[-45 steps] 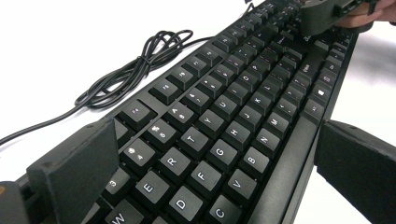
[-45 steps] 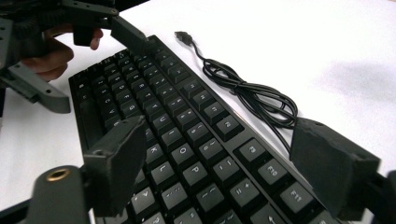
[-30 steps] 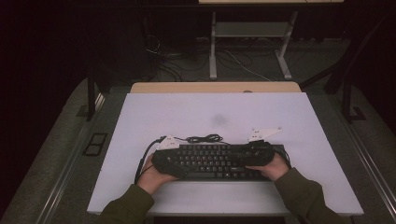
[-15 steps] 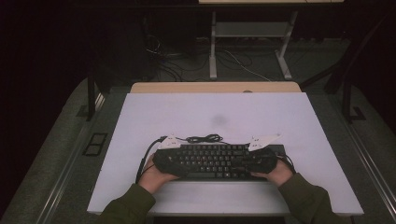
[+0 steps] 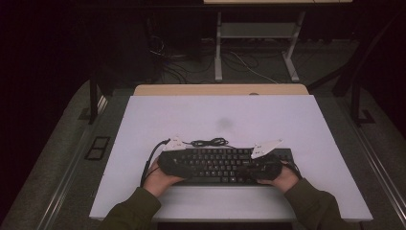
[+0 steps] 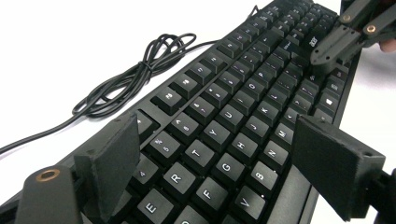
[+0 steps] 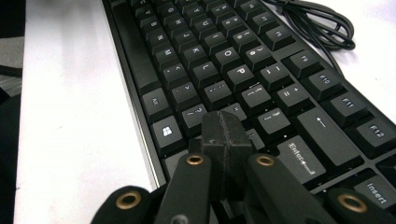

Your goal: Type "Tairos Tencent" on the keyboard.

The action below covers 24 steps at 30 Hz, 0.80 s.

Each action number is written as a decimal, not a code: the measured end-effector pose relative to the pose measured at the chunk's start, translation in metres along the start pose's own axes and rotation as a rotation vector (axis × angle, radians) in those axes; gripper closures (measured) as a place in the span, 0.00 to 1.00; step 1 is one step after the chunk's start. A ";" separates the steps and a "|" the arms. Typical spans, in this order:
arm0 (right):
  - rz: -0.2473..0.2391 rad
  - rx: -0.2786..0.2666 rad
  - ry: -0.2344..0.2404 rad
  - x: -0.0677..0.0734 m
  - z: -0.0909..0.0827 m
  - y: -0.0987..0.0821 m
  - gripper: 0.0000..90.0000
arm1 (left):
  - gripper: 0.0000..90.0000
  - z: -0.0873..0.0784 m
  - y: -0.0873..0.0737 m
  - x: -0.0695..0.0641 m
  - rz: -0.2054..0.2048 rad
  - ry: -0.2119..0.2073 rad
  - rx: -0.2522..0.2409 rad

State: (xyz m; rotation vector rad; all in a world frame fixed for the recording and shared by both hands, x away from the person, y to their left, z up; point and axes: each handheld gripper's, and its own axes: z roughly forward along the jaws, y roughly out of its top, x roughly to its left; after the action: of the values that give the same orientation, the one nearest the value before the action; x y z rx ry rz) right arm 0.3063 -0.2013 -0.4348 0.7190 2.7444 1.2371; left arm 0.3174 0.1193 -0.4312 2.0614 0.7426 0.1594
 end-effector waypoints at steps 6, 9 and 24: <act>-0.002 0.004 0.004 0.000 0.001 0.000 0.99 | 0.22 0.000 0.001 0.001 -0.006 0.001 -0.008; -0.011 0.014 0.006 0.000 0.002 -0.001 0.99 | 0.25 0.001 0.003 0.002 -0.008 0.000 -0.012; -0.018 0.017 0.007 0.000 0.002 -0.001 0.99 | 0.75 0.011 0.010 0.002 0.026 -0.020 0.016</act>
State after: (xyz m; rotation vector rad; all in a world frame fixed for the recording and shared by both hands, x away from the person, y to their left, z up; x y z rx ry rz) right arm 0.3064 -0.2010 -0.4367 0.6919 2.7640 1.2161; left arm 0.3277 0.1089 -0.4298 2.0855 0.7069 0.1479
